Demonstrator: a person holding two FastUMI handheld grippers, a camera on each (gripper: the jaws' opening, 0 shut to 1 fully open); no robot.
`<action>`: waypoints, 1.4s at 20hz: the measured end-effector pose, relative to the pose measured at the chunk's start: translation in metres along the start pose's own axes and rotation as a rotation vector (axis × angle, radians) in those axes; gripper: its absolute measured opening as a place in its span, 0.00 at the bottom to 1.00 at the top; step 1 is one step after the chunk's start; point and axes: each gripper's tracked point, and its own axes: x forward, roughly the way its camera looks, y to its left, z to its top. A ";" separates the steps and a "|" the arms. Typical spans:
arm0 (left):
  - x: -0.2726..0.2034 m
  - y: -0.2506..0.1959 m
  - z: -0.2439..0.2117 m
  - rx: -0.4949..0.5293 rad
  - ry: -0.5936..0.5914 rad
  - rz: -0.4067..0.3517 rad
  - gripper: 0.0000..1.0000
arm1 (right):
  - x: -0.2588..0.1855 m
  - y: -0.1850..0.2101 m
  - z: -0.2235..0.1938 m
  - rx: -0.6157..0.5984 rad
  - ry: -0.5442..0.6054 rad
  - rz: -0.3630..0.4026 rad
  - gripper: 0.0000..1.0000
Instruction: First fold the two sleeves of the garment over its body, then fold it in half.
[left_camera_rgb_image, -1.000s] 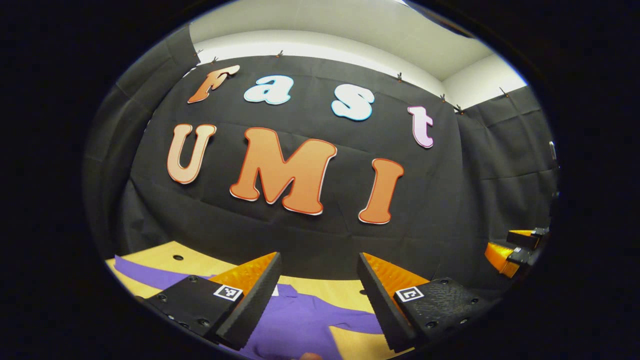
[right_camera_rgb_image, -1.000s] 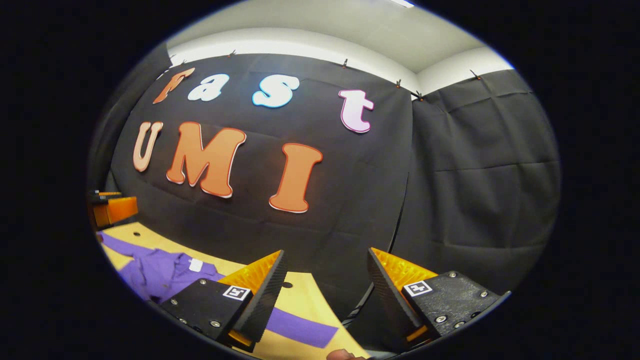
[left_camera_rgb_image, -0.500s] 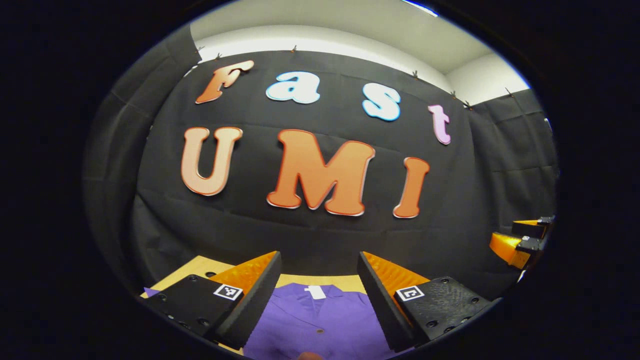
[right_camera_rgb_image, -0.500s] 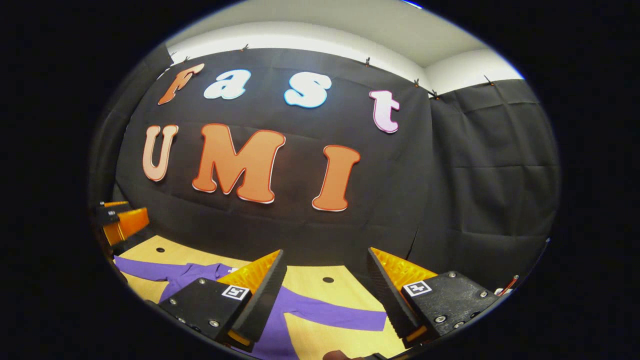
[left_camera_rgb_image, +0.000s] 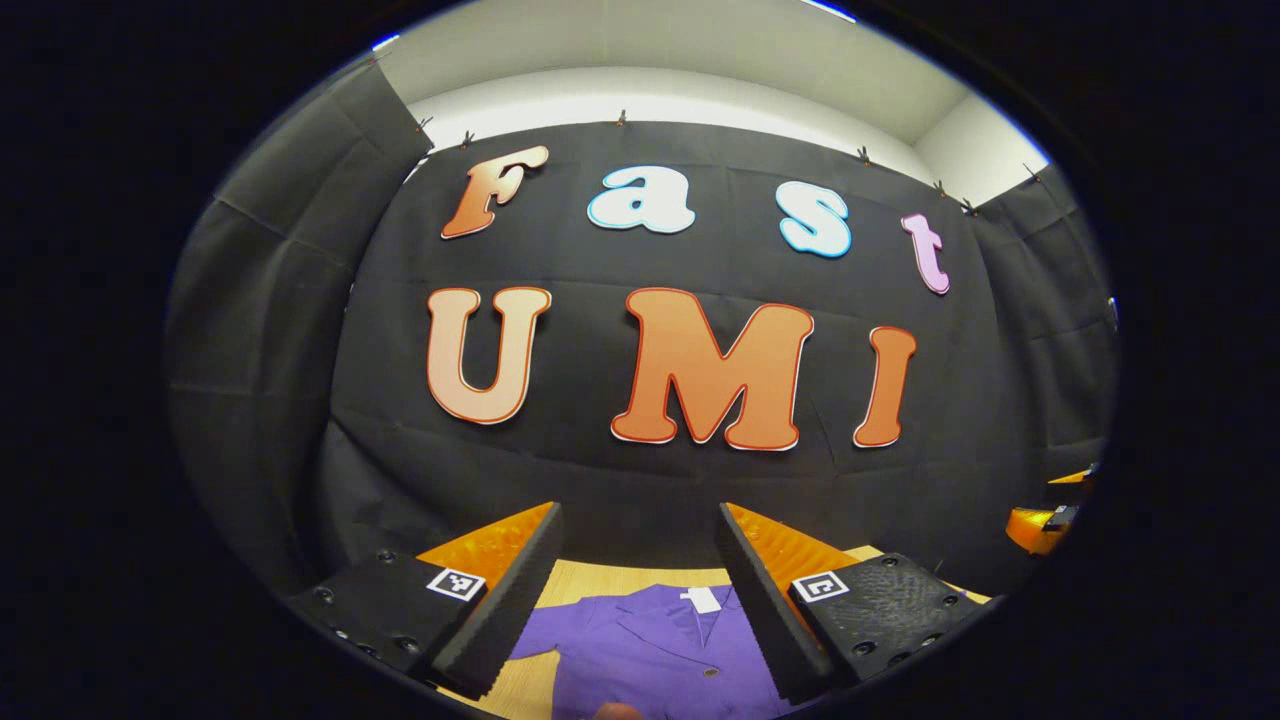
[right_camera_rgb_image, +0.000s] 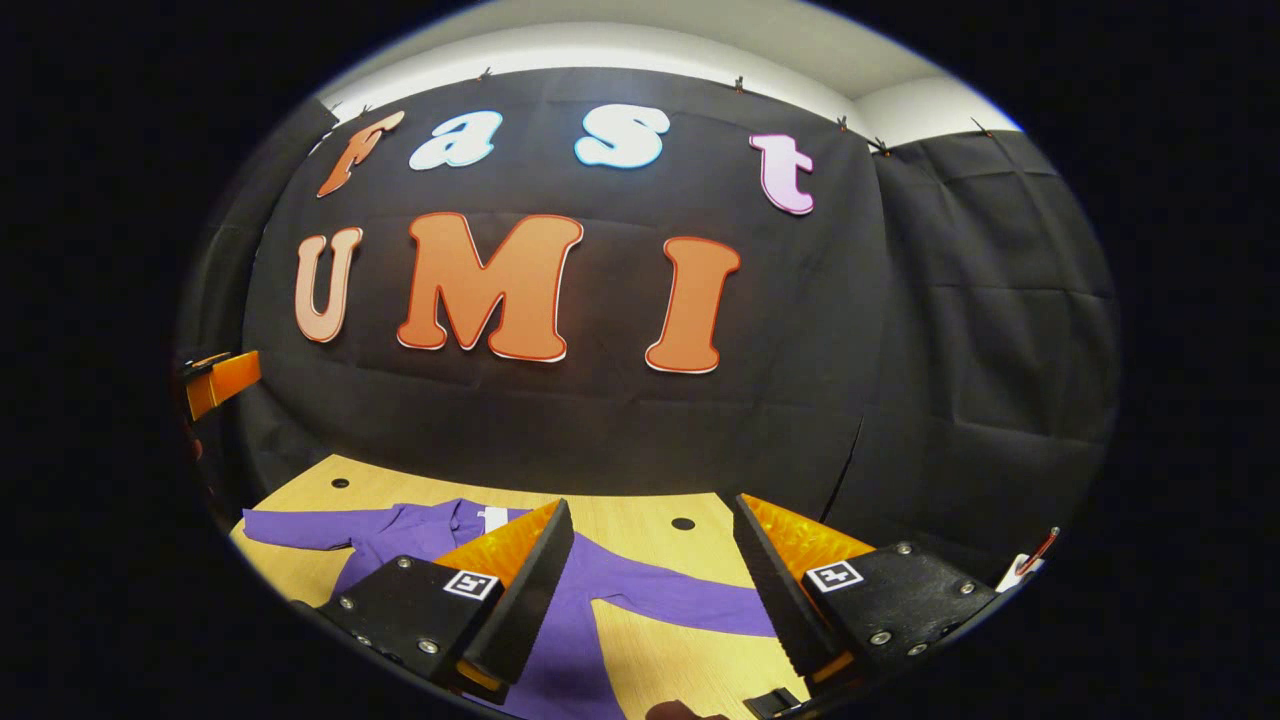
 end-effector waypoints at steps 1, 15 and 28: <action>-0.001 -0.007 0.002 0.003 -0.010 0.005 0.95 | 0.008 -0.007 -0.003 -0.003 0.004 -0.012 0.96; 0.015 -0.073 0.033 0.088 -0.106 0.012 0.94 | 0.091 -0.132 -0.099 -0.007 0.199 -0.164 0.96; 0.014 -0.072 0.030 0.140 -0.081 0.100 0.95 | 0.143 -0.190 -0.231 0.123 0.609 -0.218 0.96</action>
